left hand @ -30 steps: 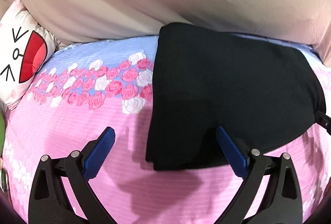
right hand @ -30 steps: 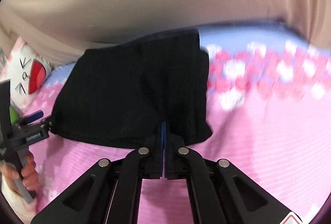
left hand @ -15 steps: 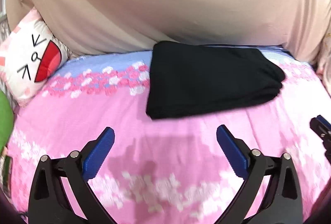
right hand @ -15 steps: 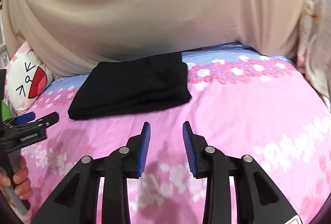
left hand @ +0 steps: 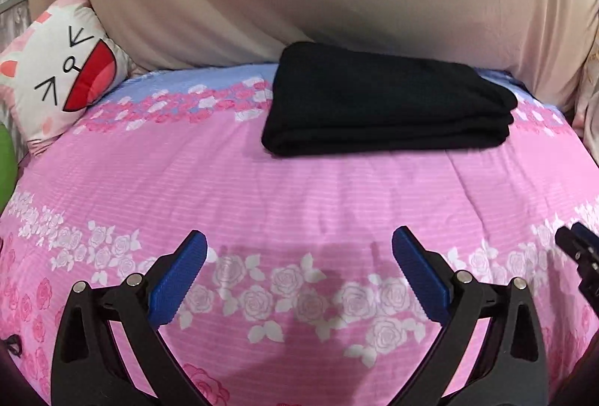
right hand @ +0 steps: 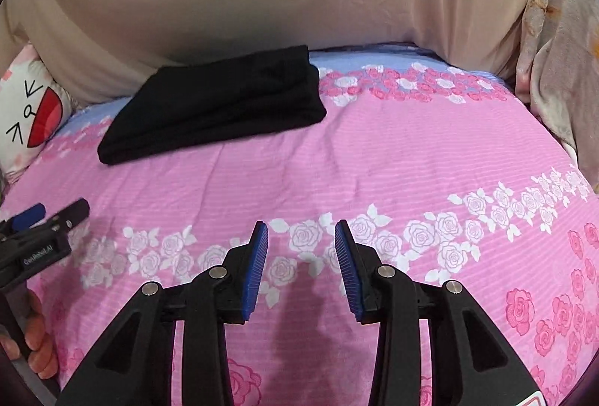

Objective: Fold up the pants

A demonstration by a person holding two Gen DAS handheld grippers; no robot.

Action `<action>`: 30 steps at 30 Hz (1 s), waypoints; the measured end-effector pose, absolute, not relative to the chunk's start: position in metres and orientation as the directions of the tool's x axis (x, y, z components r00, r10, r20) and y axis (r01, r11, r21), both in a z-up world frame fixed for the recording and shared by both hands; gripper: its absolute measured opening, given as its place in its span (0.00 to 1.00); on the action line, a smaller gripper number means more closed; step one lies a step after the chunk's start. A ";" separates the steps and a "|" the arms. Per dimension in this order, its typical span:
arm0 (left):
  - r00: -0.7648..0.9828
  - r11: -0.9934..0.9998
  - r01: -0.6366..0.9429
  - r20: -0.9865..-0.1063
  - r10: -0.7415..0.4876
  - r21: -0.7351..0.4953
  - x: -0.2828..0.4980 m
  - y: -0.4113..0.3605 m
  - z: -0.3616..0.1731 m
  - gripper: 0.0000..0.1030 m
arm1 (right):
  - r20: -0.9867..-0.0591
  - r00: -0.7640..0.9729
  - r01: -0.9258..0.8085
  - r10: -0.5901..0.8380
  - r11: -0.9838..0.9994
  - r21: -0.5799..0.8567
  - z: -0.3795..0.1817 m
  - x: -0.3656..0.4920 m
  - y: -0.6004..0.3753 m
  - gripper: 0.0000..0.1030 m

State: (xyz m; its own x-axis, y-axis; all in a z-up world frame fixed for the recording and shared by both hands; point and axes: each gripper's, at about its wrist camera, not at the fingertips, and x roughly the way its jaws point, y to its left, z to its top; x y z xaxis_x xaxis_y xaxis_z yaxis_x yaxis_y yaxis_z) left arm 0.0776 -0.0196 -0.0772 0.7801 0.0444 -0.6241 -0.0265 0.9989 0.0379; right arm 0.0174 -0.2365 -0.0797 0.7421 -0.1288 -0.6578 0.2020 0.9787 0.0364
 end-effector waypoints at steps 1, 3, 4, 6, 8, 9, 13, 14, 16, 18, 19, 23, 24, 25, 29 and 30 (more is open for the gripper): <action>0.779 0.999 -0.021 -0.625 0.042 0.040 0.078 -0.020 -0.077 0.94 | -0.664 0.738 0.201 -0.123 0.979 0.042 -0.081 0.018 -0.237 0.36; 0.778 0.999 -0.012 -0.628 0.038 0.046 0.078 -0.022 -0.078 0.94 | -0.681 0.724 0.204 -0.111 0.977 0.058 -0.085 0.022 -0.240 0.36; 0.779 0.999 -0.010 -0.626 0.040 0.051 0.078 -0.023 -0.078 0.94 | -0.686 0.719 0.208 -0.110 0.976 0.062 -0.086 0.023 -0.241 0.36; 0.784 0.998 -0.003 -0.620 0.038 0.057 0.076 -0.025 -0.077 0.94 | -0.693 0.713 0.211 -0.103 0.975 0.072 -0.087 0.024 -0.242 0.36; 0.788 0.998 0.007 -0.615 0.035 0.065 0.075 -0.026 -0.077 0.94 | -0.697 0.710 0.209 -0.100 0.975 0.073 -0.088 0.025 -0.242 0.36; 0.788 0.998 0.009 -0.614 0.035 0.068 0.075 -0.027 -0.077 0.94 | -0.699 0.708 0.209 -0.103 0.976 0.068 -0.088 0.025 -0.242 0.36; 0.788 0.998 0.009 -0.615 0.036 0.069 0.075 -0.027 -0.076 0.94 | -0.696 0.709 0.203 -0.118 0.978 0.042 -0.088 0.026 -0.236 0.36; 0.788 0.998 0.008 -0.615 0.036 0.068 0.075 -0.027 -0.076 0.94 | -0.695 0.709 0.202 -0.120 0.979 0.037 -0.087 0.026 -0.235 0.36; 0.786 0.998 0.010 -0.618 0.034 0.067 0.076 -0.027 -0.076 0.94 | -0.695 0.707 0.205 -0.130 0.978 0.025 -0.087 0.026 -0.233 0.36; 0.785 0.997 0.014 -0.618 0.034 0.072 0.076 -0.028 -0.076 0.94 | -0.694 0.707 0.208 -0.139 0.978 0.016 -0.087 0.026 -0.232 0.36; 0.787 0.997 0.017 -0.616 0.034 0.077 0.075 -0.029 -0.076 0.94 | -0.693 0.707 0.207 -0.140 0.978 0.014 -0.087 0.026 -0.231 0.36; 0.793 0.995 0.025 -0.608 0.040 0.097 0.074 -0.033 -0.076 0.94 | -0.694 0.705 0.209 -0.148 0.978 0.004 -0.087 0.026 -0.228 0.36; 0.796 0.995 0.027 -0.604 0.039 0.099 0.073 -0.033 -0.076 0.94 | -0.694 0.704 0.211 -0.152 0.977 0.000 -0.087 0.026 -0.228 0.36; 0.797 0.995 0.032 -0.602 0.035 0.100 0.073 -0.034 -0.075 0.94 | -0.694 0.704 0.210 -0.153 0.978 -0.002 -0.087 0.026 -0.228 0.36; 0.797 0.994 0.051 -0.604 0.015 0.092 0.073 -0.034 -0.075 0.96 | -0.694 0.702 0.209 -0.158 0.978 -0.011 -0.087 0.026 -0.225 0.36; 0.796 0.995 0.048 -0.605 0.016 0.089 0.074 -0.034 -0.075 0.96 | -0.694 0.702 0.210 -0.161 0.978 -0.015 -0.087 0.026 -0.224 0.36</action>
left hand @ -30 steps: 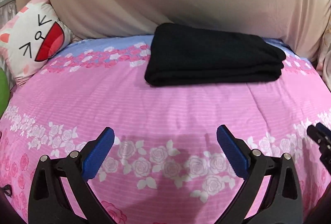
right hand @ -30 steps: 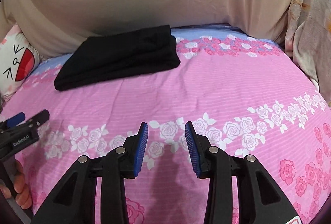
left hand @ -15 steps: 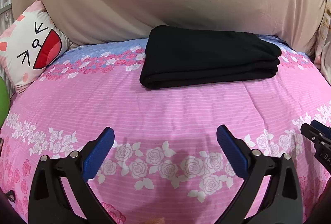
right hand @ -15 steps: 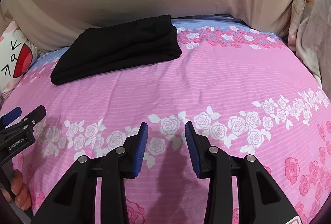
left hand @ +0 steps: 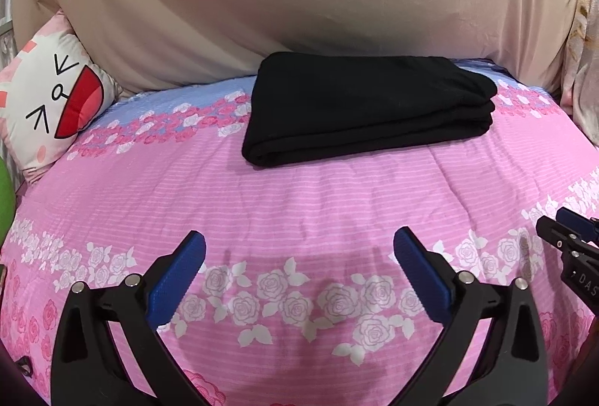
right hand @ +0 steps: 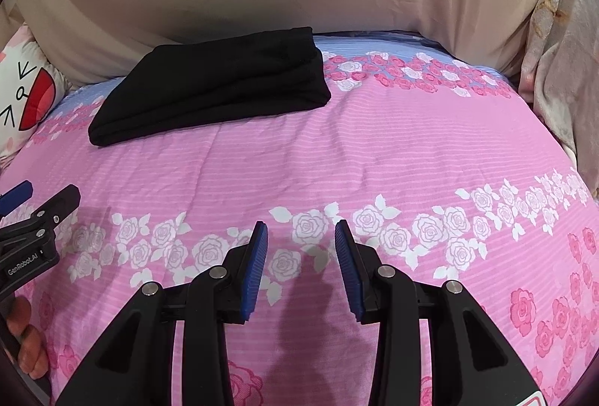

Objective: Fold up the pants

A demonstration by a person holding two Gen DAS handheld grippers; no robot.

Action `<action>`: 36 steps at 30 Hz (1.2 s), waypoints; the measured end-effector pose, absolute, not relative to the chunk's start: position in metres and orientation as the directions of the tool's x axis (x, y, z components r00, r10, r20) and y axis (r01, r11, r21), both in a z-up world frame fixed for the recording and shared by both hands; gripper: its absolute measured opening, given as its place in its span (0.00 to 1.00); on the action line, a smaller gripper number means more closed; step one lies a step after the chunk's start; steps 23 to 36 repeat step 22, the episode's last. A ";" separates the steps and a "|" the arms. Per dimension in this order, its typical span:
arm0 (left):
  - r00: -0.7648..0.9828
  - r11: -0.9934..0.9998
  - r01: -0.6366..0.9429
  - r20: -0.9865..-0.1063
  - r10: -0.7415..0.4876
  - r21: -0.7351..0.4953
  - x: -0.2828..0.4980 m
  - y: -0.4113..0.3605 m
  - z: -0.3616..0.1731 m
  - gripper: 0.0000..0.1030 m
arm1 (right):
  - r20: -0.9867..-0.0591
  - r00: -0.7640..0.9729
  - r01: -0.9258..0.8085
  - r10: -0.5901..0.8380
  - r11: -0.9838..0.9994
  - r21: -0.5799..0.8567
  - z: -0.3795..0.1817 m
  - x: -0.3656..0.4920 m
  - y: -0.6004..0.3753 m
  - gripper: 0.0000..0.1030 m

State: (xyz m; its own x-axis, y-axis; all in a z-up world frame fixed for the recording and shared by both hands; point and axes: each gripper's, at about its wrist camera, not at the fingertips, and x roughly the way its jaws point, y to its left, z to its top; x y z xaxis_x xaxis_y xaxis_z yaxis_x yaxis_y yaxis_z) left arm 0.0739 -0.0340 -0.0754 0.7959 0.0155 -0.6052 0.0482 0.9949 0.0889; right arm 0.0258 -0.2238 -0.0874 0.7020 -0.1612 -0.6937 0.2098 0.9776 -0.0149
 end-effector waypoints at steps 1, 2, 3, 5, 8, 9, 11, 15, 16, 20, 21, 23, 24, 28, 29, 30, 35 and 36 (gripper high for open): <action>0.798 0.996 0.047 -0.603 0.009 0.076 0.074 -0.032 -0.076 0.96 | -0.693 0.702 0.209 -0.162 0.978 -0.017 -0.087 0.026 -0.223 0.36; 0.794 0.997 0.043 -0.607 0.006 0.065 0.075 -0.031 -0.077 0.96 | -0.693 0.702 0.208 -0.165 0.978 -0.022 -0.087 0.026 -0.222 0.36; 0.787 0.998 0.042 -0.617 -0.002 0.050 0.077 -0.029 -0.078 0.96 | -0.693 0.702 0.208 -0.166 0.978 -0.024 -0.088 0.026 -0.222 0.36; 0.768 0.999 0.046 -0.640 -0.033 0.003 0.081 -0.022 -0.081 0.96 | -0.693 0.701 0.208 -0.167 0.978 -0.025 -0.088 0.026 -0.222 0.36; 0.766 0.999 0.037 -0.641 -0.045 -0.026 0.082 -0.017 -0.082 0.96 | -0.694 0.700 0.210 -0.169 0.977 -0.026 -0.088 0.026 -0.222 0.36; 0.765 0.999 0.039 -0.642 -0.049 -0.030 0.082 -0.016 -0.082 0.96 | -0.694 0.700 0.211 -0.171 0.977 -0.027 -0.088 0.026 -0.222 0.36; 0.768 0.999 0.031 -0.640 -0.040 -0.026 0.081 -0.017 -0.082 0.95 | -0.694 0.699 0.212 -0.172 0.977 -0.029 -0.088 0.025 -0.222 0.36; 0.777 1.000 0.021 -0.629 -0.017 -0.002 0.079 -0.020 -0.080 0.96 | -0.693 0.700 0.212 -0.173 0.977 -0.030 -0.088 0.025 -0.222 0.36; 0.784 1.000 0.008 -0.621 0.003 0.014 0.077 -0.021 -0.080 0.96 | -0.692 0.701 0.213 -0.174 0.977 -0.031 -0.087 0.025 -0.222 0.37; 0.781 1.000 -0.002 -0.625 0.007 0.009 0.078 -0.019 -0.080 0.96 | -0.689 0.703 0.212 -0.178 0.977 -0.036 -0.087 0.025 -0.222 0.37; 0.778 1.000 -0.007 -0.628 0.009 0.005 0.078 -0.018 -0.080 0.96 | -0.688 0.703 0.212 -0.178 0.977 -0.037 -0.087 0.024 -0.222 0.37; 0.778 1.000 -0.011 -0.628 0.011 0.003 0.078 -0.017 -0.080 0.96 | -0.688 0.704 0.210 -0.178 0.977 -0.038 -0.087 0.024 -0.222 0.37; 0.778 1.000 -0.011 -0.628 0.011 0.003 0.078 -0.017 -0.080 0.96 | -0.688 0.704 0.210 -0.178 0.977 -0.038 -0.087 0.024 -0.222 0.37; 0.778 1.000 -0.011 -0.628 0.011 0.003 0.078 -0.017 -0.080 0.96 | -0.688 0.704 0.210 -0.178 0.977 -0.038 -0.087 0.024 -0.222 0.37; 0.778 1.000 -0.011 -0.628 0.011 0.003 0.078 -0.017 -0.080 0.96 | -0.688 0.704 0.210 -0.178 0.977 -0.038 -0.087 0.024 -0.222 0.37; 0.778 1.000 -0.011 -0.628 0.011 0.003 0.078 -0.017 -0.080 0.96 | -0.688 0.704 0.210 -0.178 0.977 -0.038 -0.087 0.024 -0.222 0.37; 0.778 1.000 -0.011 -0.628 0.011 0.003 0.078 -0.017 -0.080 0.96 | -0.688 0.704 0.210 -0.178 0.977 -0.038 -0.087 0.024 -0.222 0.37; 0.778 1.000 -0.011 -0.628 0.011 0.003 0.078 -0.017 -0.080 0.96 | -0.688 0.704 0.210 -0.178 0.977 -0.038 -0.087 0.024 -0.222 0.37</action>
